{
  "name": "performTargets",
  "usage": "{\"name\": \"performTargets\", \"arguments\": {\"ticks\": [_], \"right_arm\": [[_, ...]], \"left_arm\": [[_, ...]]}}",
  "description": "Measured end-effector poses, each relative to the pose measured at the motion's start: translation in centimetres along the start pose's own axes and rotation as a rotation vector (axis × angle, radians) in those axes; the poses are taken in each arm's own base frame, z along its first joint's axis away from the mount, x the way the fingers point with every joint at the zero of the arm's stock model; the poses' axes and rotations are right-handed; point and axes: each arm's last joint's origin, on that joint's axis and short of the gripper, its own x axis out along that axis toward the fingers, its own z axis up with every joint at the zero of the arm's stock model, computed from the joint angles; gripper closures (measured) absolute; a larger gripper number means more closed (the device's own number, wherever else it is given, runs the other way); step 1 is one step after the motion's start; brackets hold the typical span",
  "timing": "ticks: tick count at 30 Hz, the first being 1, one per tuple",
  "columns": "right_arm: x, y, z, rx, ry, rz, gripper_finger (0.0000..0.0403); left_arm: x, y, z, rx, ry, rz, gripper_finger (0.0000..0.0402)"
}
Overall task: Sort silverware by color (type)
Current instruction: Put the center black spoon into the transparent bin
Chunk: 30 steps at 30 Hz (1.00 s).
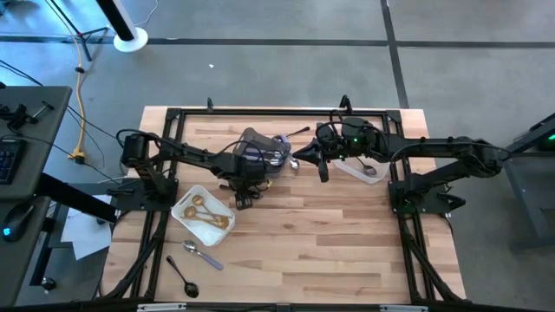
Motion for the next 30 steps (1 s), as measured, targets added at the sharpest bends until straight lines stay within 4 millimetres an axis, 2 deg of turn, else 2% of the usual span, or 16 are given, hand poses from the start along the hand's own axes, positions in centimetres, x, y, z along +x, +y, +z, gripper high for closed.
{"name": "performTargets", "arguments": {"ticks": [5, 14, 30], "right_arm": [[0.01, 0.0, -0.01, 0.0, 0.0, 0.0, 0.0402], [0.01, 0.0, -0.01, 0.0, 0.0, 0.0, 0.0402], [0.01, -0.01, -0.01, 0.0, 0.0, -0.001, 0.0402]], "left_arm": [[0.05, 0.0, 0.02, 0.016, -0.003, 0.001, 0.027], [0.0, -0.03, 0.06, 0.079, -0.008, -0.007, 0.039], [-0.46, 0.01, -0.12, 0.178, -0.013, -0.016, 0.0399]]}}
